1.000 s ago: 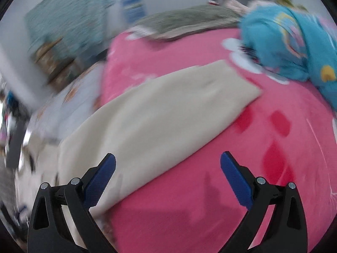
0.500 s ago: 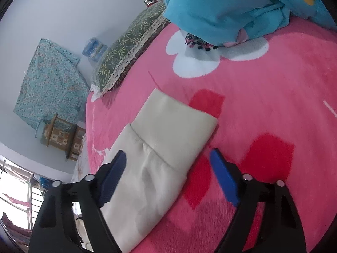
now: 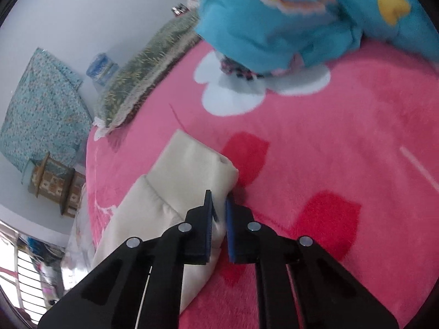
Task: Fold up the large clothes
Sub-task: 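Reach the right tool to the outstretched sleeve cuff and close on it, then lift the sleeve with the right tool and lay it across the jacket front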
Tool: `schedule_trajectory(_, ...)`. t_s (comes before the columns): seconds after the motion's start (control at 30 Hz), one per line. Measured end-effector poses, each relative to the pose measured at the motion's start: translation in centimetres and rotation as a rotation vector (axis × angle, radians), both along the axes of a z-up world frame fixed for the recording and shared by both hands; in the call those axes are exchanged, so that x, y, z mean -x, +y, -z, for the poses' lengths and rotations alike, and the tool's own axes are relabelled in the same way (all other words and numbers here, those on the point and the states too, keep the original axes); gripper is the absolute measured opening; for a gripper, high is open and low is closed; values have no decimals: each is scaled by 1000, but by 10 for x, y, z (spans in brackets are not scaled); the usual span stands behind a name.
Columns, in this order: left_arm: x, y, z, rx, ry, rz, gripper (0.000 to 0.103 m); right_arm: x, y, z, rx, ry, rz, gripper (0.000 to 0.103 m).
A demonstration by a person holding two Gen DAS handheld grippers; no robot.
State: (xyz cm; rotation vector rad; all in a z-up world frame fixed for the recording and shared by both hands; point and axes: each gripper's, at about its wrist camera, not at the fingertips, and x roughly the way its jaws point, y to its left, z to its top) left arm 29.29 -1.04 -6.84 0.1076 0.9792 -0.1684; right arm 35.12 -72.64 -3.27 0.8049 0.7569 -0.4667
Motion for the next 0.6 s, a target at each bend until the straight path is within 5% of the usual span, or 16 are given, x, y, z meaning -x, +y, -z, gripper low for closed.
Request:
schedule_trajectory(0.37, 1, -4, -7, -26, -7, -28, 96, 18, 93, -139, 229, -187, -160, 8)
schedule_trajectory(0.6, 39, 25, -52, 32, -89, -34, 96, 39, 205, -225, 362, -313, -333, 8)
